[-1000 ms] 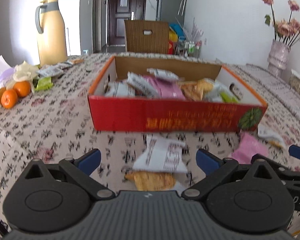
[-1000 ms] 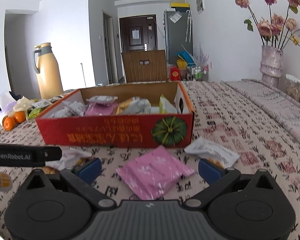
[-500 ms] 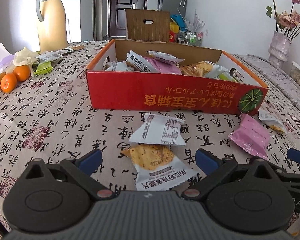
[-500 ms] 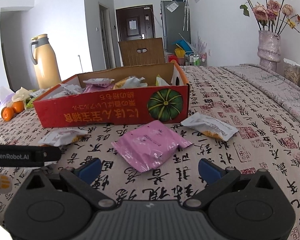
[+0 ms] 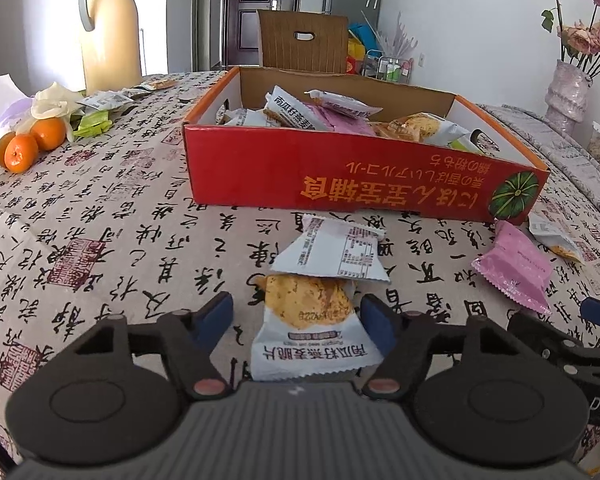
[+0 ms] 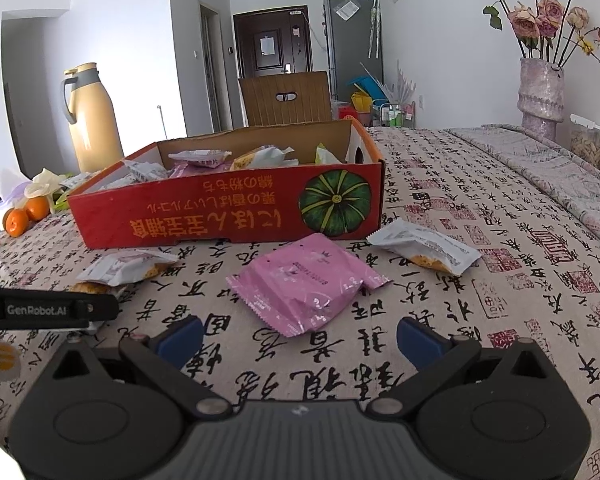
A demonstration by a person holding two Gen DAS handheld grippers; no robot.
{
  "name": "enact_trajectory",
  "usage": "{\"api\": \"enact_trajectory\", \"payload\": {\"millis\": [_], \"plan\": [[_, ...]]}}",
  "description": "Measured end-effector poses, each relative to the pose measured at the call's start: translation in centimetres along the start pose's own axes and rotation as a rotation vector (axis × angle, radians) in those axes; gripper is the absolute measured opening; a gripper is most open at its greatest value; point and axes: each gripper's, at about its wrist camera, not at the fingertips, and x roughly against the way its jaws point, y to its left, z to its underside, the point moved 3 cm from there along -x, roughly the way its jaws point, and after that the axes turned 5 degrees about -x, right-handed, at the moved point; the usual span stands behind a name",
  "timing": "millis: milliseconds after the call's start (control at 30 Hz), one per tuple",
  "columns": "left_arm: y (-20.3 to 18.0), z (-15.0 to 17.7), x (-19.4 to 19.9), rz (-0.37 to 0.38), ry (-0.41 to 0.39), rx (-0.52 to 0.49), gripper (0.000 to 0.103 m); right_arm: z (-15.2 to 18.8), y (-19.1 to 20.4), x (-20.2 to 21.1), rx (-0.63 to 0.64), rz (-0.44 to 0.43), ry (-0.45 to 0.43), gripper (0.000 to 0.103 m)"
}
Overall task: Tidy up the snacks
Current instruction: 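Grasp the white cookie packet with the left tool, then grasp the pink snack packet with the right tool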
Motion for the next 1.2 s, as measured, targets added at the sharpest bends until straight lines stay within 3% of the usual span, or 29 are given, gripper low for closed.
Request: {"api": "enact_trajectory", "payload": {"millis": [133,400,667,1200], "plan": [[0.3,0.2,0.3,-0.012,-0.012,-0.017,0.056,0.1,0.0,0.0,0.002,0.001,0.005,0.103],[0.5,0.8,1.1,0.017,-0.037,-0.042,0.05,0.4,0.2,-0.1,0.008,0.0,0.011,0.103],[1.3,1.3,3.3,0.065,-0.087,-0.054,0.049,0.3,0.0,-0.1,0.005,0.011,0.011,0.103],[3.0,-0.3,4.7,0.068,-0.156,-0.018,0.049,-2.0,0.7,-1.4,0.003,0.033,-0.011,0.103]]}}
